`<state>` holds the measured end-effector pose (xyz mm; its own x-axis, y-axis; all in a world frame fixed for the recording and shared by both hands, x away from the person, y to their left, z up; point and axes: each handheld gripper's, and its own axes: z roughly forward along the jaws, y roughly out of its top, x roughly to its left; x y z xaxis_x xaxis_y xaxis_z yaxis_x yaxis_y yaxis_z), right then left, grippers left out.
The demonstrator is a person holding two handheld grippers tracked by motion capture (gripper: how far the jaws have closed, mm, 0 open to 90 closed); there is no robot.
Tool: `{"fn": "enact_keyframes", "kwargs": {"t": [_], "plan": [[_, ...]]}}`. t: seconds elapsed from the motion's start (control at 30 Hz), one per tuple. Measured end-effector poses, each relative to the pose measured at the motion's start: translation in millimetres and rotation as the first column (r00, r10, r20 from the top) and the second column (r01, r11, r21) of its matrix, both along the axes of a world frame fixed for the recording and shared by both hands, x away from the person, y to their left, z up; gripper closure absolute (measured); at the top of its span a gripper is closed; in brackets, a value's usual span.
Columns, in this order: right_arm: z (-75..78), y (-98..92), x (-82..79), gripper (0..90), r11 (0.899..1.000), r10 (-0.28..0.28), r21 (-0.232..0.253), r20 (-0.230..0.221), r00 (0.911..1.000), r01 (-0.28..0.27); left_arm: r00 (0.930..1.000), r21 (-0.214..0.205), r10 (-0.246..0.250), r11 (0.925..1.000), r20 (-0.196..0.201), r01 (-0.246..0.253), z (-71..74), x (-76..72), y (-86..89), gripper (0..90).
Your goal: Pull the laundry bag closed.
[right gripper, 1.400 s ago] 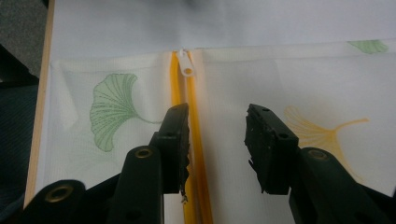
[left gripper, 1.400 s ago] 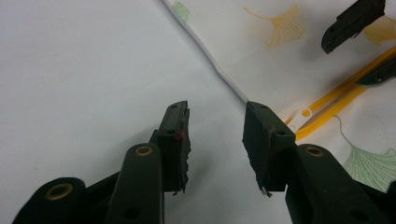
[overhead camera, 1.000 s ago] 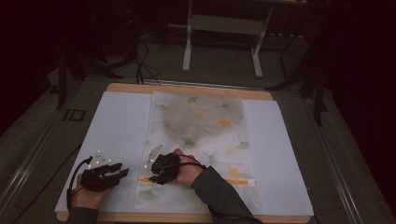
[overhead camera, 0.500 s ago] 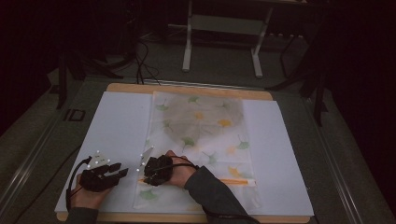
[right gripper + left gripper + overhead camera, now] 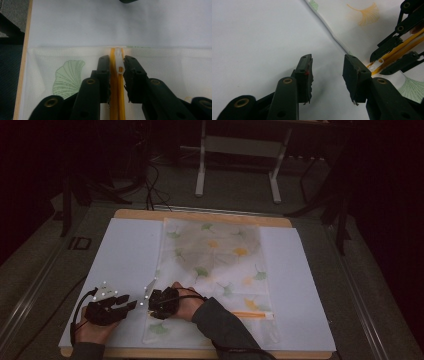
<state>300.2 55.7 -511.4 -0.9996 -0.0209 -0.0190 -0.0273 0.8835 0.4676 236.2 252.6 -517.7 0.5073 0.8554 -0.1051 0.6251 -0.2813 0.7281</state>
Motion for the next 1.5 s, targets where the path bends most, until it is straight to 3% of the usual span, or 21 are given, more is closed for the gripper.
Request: {"fn": "enact_keyframes", "kwargs": {"t": [0.37, 0.53, 1.0, 1.5], "plan": [[-1.1, 7.2, 2.4, 82.0, 0.999, 0.0, -0.043, -0.018, 0.9998, -0.001, 1.0, 0.004, -0.001, 1.0, -0.002, 0.001, -0.4, 0.1, -1.1, 59.5], [0.0, 10.0, 0.8, 83.6, 0.998, 0.009, -0.067, 0.001, 1.0, -0.009, 1.0, 0.003, -0.003, 1.0, -0.005, 0.003, -0.4, 0.1, -0.5, 59.5], [0.8, 4.8, -2.3, 84.2, 0.999, 0.014, -0.05, 0.025, 0.9996, -0.013, 0.9999, 0.026, -0.017, 0.9995, -0.001, 0.017, -0.8, -0.8, -4.1, 60.0], [5.3, -0.2, -3.7, 84.3, 1.0, 0.006, -0.019, 0.03, 0.9995, -0.005, 0.9994, 0.024, -0.032, 0.9992, 0.007, 0.032, 0.0, -3.4, -6.2, 59.9]]}}
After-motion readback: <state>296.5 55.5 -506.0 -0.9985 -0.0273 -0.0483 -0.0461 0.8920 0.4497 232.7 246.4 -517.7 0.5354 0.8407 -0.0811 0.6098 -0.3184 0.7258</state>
